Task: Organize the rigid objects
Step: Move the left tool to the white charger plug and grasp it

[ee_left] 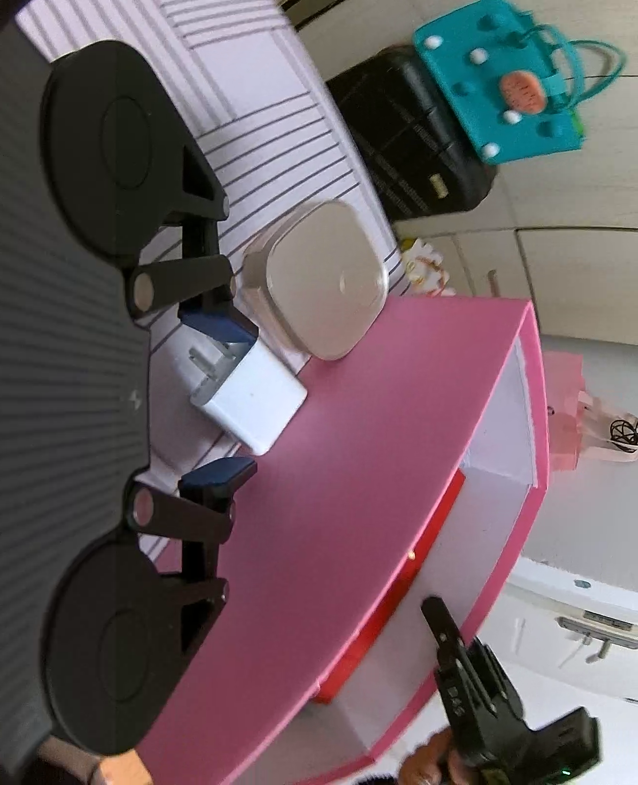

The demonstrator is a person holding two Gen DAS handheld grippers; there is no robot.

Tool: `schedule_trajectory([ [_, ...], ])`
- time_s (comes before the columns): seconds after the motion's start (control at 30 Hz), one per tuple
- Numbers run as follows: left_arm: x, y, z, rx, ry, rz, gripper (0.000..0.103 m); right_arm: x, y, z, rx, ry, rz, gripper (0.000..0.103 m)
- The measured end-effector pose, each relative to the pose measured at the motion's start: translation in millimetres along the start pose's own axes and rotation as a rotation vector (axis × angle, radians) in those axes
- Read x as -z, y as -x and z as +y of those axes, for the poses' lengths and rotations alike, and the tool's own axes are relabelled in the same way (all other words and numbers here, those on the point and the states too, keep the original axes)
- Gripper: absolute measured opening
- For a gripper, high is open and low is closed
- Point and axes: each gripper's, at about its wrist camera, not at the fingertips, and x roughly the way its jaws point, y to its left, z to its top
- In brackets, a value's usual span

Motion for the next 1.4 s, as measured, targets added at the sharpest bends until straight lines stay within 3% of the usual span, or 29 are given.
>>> schedule_trajectory([
  [0.2, 7, 6, -5, 0.045, 0.019, 0.029, 0.050, 2, 1, -1, 0.000, 0.002, -0.009, 0.018],
  [0.4, 3, 6, -13, -0.031, -0.052, 0.006, 0.052, 2, 1, -1, -0.002, 0.001, -0.010, 0.019],
  [0.63, 3, -1, -14, 0.015, -0.117, 0.025, 0.053, 2, 1, -4, -0.013, -0.009, -0.014, 0.019],
  [0.87, 6, 5, -17, 0.087, -0.092, 0.077, 0.052, 4, 0, -1, -0.003, -0.012, -0.022, 0.020],
  [1.27, 12, -8, -46, 0.002, -0.302, 0.123, 0.056, 5, -1, 2, 0.007, 0.014, -0.026, 0.020],
  [1.4, 12, -8, -49, -0.009, -0.313, 0.111, 0.051, 5, -3, -1, -0.001, 0.000, -0.031, 0.020],
])
